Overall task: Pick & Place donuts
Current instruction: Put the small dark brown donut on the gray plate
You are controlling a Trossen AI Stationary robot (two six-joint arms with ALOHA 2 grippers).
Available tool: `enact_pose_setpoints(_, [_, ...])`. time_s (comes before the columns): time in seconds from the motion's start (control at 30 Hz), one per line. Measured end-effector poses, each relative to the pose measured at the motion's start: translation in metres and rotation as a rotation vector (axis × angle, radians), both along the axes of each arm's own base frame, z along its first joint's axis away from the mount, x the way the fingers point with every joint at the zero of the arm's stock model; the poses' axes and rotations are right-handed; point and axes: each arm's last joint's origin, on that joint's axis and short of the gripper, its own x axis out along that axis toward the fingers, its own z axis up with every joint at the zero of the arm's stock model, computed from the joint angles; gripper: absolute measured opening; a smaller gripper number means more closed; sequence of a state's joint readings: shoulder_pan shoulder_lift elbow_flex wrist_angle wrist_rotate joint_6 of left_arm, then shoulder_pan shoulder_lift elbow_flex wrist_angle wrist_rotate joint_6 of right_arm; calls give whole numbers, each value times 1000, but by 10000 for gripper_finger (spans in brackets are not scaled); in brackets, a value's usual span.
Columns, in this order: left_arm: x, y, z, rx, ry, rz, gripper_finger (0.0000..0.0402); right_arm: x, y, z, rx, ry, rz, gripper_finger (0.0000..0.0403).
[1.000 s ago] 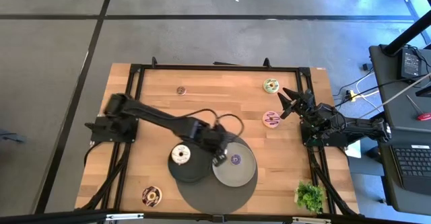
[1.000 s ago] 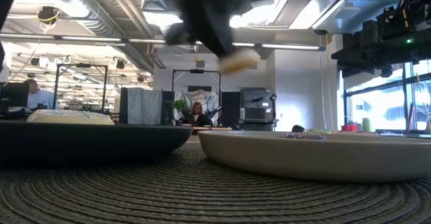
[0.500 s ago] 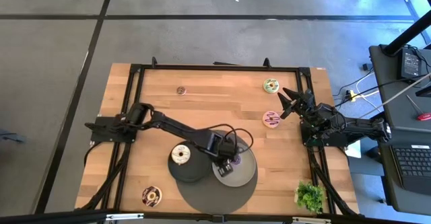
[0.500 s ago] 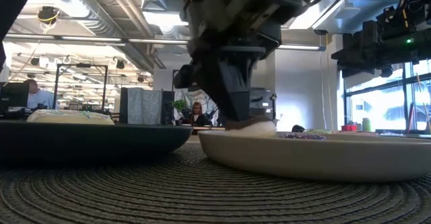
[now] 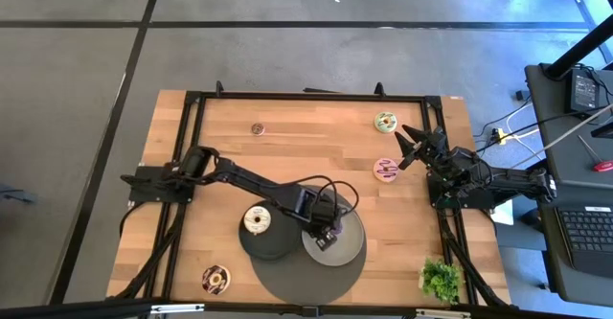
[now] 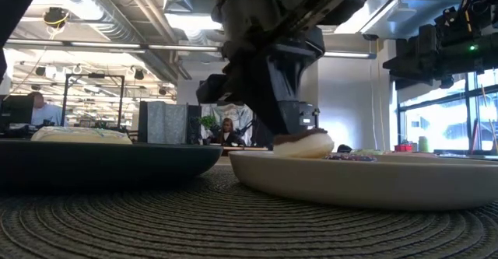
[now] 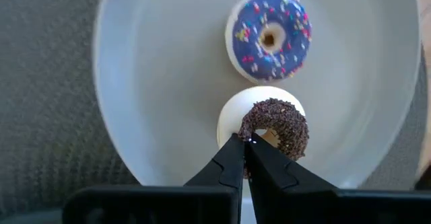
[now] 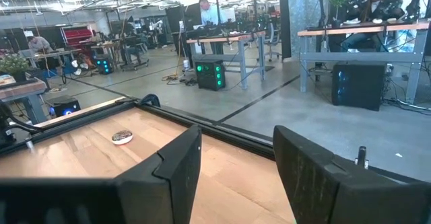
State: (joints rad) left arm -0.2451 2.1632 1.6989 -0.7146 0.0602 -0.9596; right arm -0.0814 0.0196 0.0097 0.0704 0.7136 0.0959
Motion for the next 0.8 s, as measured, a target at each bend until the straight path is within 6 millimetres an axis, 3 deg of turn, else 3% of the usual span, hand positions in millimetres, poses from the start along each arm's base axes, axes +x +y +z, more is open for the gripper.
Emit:
enact_pose_setpoints(0.33, [3,-1,-12,-20,16,-2,12,0,0,0,0,0,0,186])
enact_pose_setpoints(0.8, [5,-2,-11,-25,-3,12,34,0,0,0,0,0,0,186])
